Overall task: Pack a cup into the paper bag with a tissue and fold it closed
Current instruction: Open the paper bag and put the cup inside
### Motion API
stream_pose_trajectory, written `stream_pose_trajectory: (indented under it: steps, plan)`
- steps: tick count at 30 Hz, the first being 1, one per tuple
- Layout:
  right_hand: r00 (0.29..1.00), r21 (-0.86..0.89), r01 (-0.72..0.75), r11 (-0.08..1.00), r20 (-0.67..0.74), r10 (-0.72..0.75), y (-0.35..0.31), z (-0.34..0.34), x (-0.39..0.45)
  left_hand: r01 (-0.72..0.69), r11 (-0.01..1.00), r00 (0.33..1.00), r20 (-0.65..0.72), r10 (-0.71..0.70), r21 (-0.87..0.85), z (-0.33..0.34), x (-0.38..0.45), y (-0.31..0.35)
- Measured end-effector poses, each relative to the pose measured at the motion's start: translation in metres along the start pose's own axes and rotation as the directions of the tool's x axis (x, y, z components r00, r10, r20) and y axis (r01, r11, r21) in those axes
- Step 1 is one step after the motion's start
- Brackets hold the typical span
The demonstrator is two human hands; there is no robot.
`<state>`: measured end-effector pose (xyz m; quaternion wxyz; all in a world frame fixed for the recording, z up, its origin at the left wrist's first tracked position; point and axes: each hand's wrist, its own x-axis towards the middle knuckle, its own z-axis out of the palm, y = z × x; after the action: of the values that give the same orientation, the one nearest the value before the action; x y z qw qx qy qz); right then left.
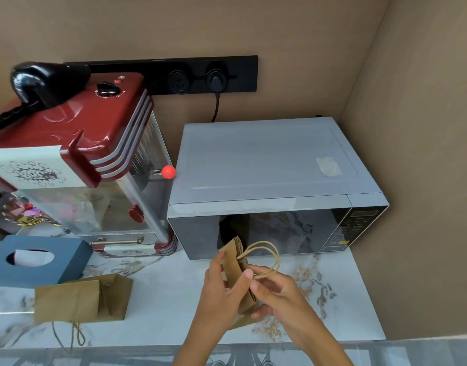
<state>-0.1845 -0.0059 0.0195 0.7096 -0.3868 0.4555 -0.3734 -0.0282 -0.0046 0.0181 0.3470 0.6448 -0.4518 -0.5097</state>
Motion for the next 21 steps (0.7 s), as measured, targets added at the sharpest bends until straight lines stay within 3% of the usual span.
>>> stream_pose_trajectory:
  steps: [6, 8, 11, 15, 21]
  plan:
    - [1.000, -0.001, -0.002, 1.000, -0.012, 0.002, 0.001, 0.000, 0.004, 0.187, 0.945, 0.981, 0.106, -0.164, -0.267, -0.014, 0.001, 0.004]
    - [0.999, 0.002, -0.015, 1.000, -0.044, 0.015, 0.003, -0.002, 0.007, 0.239, 0.929, 0.971, 0.089, -0.222, -0.284, -0.019, 0.001, 0.006]
    - [0.994, -0.060, -0.020, 0.998, -0.104, 0.014, 0.002, 0.003, 0.009, 0.250, 0.962, 0.967, -0.012, -0.253, -0.113, -0.023, 0.007, 0.008]
    - [0.975, -0.346, -0.014, 0.938, -0.211, -0.063, -0.001, 0.011, 0.013, 0.163, 0.971, 0.987, -0.016, -0.163, 0.176, -0.028, 0.014, 0.013]
    - [0.900, -0.605, -0.044, 0.795, -0.370, -0.232, -0.028, -0.009, -0.007, 0.087, 0.917, 0.996, -0.065, -0.067, 0.389, -0.065, 0.026, 0.026]
